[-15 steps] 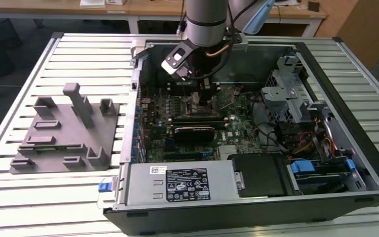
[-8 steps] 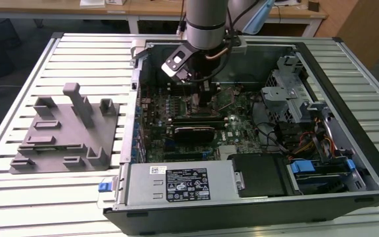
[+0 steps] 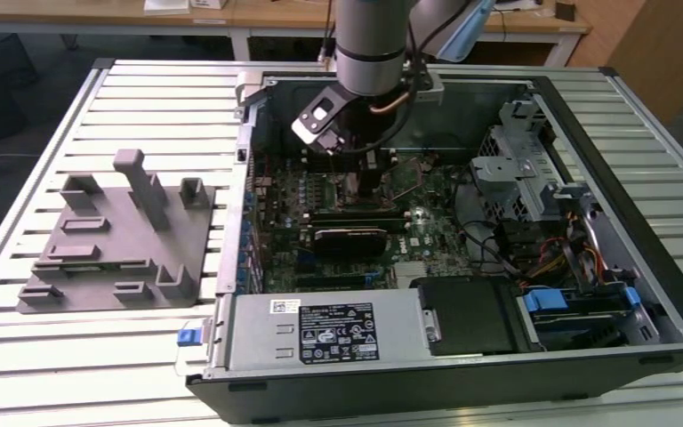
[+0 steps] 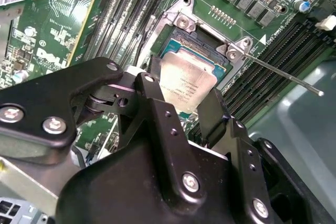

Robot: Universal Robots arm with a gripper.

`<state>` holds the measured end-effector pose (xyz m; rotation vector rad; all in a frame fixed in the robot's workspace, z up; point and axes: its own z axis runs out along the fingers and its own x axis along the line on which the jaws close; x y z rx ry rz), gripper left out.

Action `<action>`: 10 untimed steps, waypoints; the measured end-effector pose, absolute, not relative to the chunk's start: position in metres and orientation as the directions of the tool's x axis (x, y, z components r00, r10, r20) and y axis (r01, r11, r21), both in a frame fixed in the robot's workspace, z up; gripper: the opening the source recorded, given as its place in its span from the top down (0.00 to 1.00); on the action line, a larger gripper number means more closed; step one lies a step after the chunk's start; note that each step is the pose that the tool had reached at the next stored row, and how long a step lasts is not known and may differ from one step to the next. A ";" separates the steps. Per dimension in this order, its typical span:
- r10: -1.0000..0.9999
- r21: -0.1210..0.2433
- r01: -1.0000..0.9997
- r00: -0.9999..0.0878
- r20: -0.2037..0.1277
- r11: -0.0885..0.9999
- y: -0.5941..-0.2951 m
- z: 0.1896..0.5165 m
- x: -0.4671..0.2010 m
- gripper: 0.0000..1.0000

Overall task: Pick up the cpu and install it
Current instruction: 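Place the cpu into insertion slot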

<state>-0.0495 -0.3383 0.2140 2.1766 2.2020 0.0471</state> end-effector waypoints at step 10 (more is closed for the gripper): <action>1.000 0.053 0.999 0.005 -0.011 -0.005 -0.337 0.204 -0.049 0.47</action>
